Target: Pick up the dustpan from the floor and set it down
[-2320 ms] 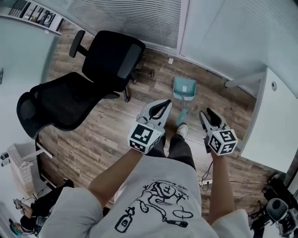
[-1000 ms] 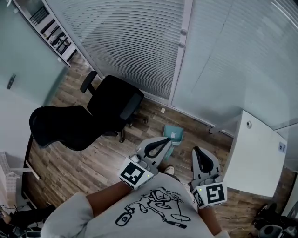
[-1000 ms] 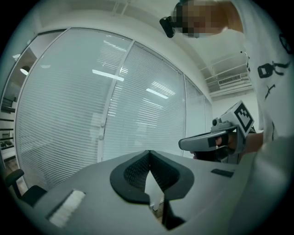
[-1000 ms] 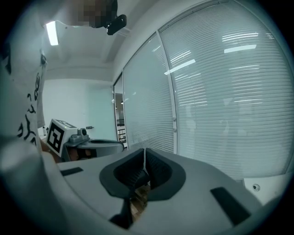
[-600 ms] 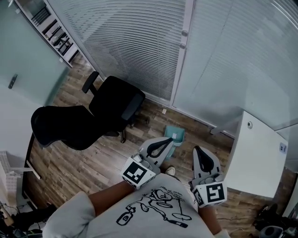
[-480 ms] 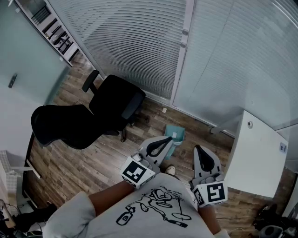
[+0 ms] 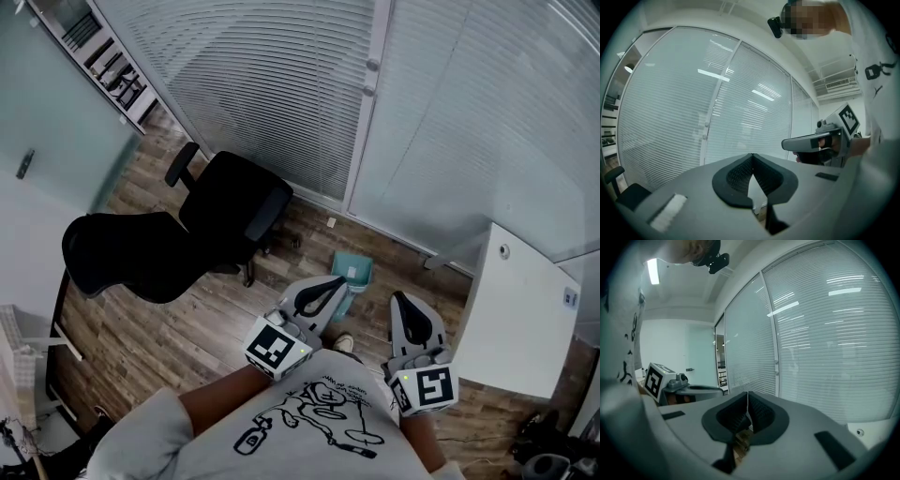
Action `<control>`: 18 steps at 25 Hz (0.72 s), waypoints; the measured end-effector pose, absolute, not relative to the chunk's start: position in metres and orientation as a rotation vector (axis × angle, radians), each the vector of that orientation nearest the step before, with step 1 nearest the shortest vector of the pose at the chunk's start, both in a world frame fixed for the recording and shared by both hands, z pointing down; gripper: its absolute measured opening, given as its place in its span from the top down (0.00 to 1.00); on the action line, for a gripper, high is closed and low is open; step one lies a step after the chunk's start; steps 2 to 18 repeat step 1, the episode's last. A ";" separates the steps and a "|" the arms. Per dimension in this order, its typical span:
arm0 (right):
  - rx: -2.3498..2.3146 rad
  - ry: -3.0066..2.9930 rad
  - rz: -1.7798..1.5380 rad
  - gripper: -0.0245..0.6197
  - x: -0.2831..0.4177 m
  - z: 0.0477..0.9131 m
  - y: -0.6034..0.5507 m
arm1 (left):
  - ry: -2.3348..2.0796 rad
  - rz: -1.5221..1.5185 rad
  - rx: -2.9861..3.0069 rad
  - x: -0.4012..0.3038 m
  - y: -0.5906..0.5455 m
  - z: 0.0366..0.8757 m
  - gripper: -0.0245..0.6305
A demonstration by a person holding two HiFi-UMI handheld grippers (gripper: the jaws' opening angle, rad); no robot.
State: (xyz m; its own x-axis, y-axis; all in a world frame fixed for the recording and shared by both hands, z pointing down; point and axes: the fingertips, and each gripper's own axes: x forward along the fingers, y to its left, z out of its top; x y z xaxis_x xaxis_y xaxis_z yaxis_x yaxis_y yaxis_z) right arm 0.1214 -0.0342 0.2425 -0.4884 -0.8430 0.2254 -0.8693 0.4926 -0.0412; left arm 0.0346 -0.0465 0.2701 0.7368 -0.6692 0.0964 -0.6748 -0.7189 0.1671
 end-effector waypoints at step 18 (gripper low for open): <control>1.488 -2.558 0.223 0.95 0.122 0.242 -0.035 | -1.072 0.048 2.746 0.035 -0.047 0.271 0.97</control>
